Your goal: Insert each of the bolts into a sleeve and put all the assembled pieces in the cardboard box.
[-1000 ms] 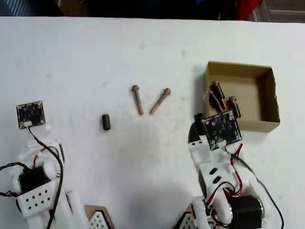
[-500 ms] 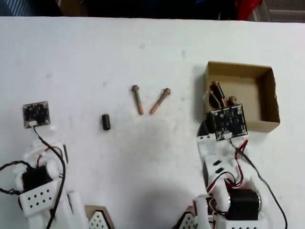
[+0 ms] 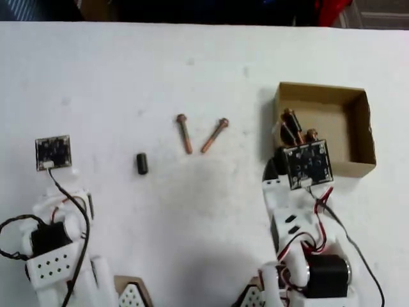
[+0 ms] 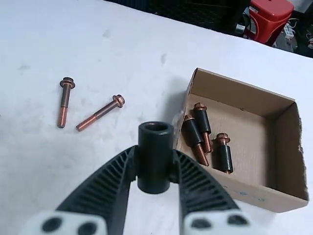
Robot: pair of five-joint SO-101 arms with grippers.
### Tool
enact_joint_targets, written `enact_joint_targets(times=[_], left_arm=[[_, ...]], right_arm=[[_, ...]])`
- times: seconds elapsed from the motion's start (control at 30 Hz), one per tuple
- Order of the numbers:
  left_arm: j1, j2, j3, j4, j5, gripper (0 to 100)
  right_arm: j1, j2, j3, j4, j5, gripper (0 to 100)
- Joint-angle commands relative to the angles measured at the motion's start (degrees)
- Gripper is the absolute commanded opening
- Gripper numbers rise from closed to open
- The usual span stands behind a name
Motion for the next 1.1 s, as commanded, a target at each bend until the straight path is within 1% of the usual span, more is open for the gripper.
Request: enact_joint_targets(times=[0.0,0.13,0.33,0.5,0.73,0.97,1.07], left_arm=[[1.01,-0.66,-0.53,-1.58,-0.53,2],[1.01,-0.66,-0.53,-1.58,-0.53,2],[1.01,-0.66,-0.53,-1.58,-0.53,2],[1.01,-0.66,-0.53,-1.58,-0.53,2],[1.01,-0.66,-0.53,-1.58,-0.53,2],[1.01,-0.66,-0.53,-1.58,-0.53,2],[1.01,-0.66,-0.53,-1.58,-0.53,2]], right_arm=[[-0.13,-0.57,-4.4,-1.19,-0.53,2.0],[-0.04,-0.57,-5.98,-1.1,-0.53,2.0],[-0.04,-0.57,-11.08,3.21,-0.53,2.0],[-0.04,-0.57,-13.98,3.82,-0.44,2.0],[-0.04,-0.57,-21.19,10.59,-0.44,2.0],[-0.04,-0.66,-26.2,14.2,-0.44,2.0],[-0.04,-3.3,-26.64,14.99,-0.44,2.0]])
